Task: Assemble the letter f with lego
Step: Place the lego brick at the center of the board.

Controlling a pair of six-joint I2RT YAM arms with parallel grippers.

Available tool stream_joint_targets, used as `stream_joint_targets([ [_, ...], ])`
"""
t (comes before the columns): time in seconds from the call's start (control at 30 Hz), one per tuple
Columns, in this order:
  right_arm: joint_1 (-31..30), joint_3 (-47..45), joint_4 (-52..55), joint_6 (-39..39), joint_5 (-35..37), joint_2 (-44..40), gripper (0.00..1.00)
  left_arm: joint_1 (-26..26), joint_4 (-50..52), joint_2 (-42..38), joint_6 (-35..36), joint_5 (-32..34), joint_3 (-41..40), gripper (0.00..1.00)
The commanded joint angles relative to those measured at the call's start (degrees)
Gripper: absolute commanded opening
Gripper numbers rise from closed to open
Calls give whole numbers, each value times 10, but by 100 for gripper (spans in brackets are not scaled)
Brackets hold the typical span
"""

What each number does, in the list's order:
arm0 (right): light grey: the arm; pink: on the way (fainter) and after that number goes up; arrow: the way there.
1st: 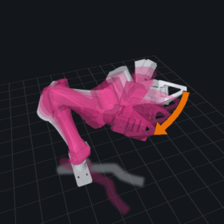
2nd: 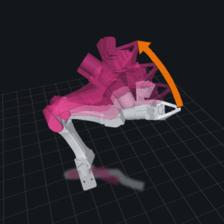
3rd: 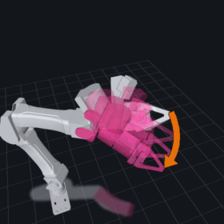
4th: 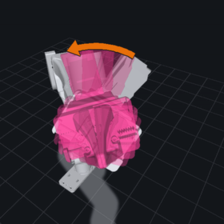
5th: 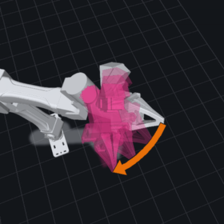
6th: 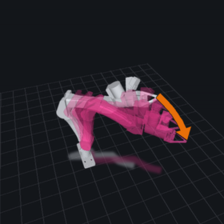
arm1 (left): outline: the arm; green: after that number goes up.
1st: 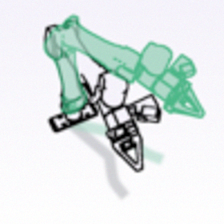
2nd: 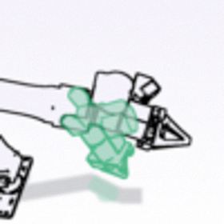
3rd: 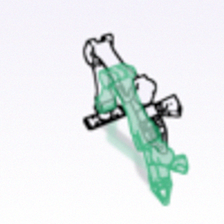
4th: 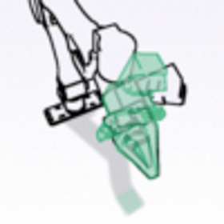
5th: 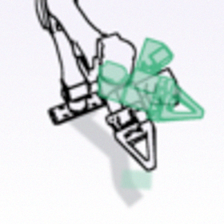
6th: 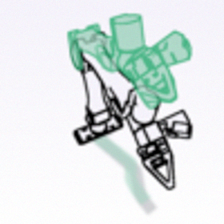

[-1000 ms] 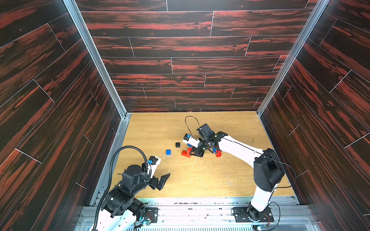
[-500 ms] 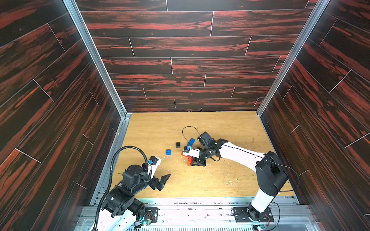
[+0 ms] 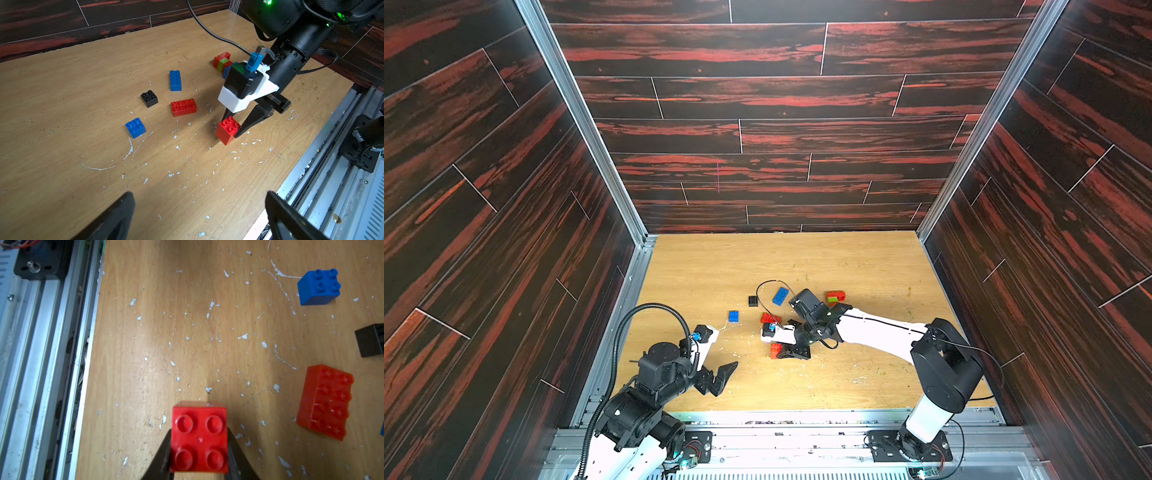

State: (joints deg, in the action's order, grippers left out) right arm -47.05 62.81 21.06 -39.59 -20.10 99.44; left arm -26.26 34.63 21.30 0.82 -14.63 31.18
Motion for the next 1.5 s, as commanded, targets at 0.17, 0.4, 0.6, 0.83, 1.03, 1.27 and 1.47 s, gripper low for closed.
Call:
stream_joint_targets([
  [0.17, -4, -16, -47, -7, -8, 40, 27, -1, -5, 1, -3, -7, -4, 100],
  [0.4, -5, -9, -58, -5, -13, 67, 27, -1, -4, 1, -2, -6, -4, 100],
  [0.6, -5, -1, -52, -4, -13, 81, 30, 0, -4, 0, -4, -5, -4, 100],
  [0.83, -5, -1, -51, -3, -8, 88, 45, 0, -4, 0, -4, -6, -4, 100],
  [1.03, -7, 7, -39, 6, -3, 93, 59, -1, -4, -1, -3, -6, -4, 100],
  [1.27, -9, 30, -5, 31, 25, 78, 63, -1, -4, -1, -3, -7, -4, 100],
  [1.47, -9, 50, 43, 39, 24, 37, 64, -1, -4, -1, -4, -6, -4, 100],
])
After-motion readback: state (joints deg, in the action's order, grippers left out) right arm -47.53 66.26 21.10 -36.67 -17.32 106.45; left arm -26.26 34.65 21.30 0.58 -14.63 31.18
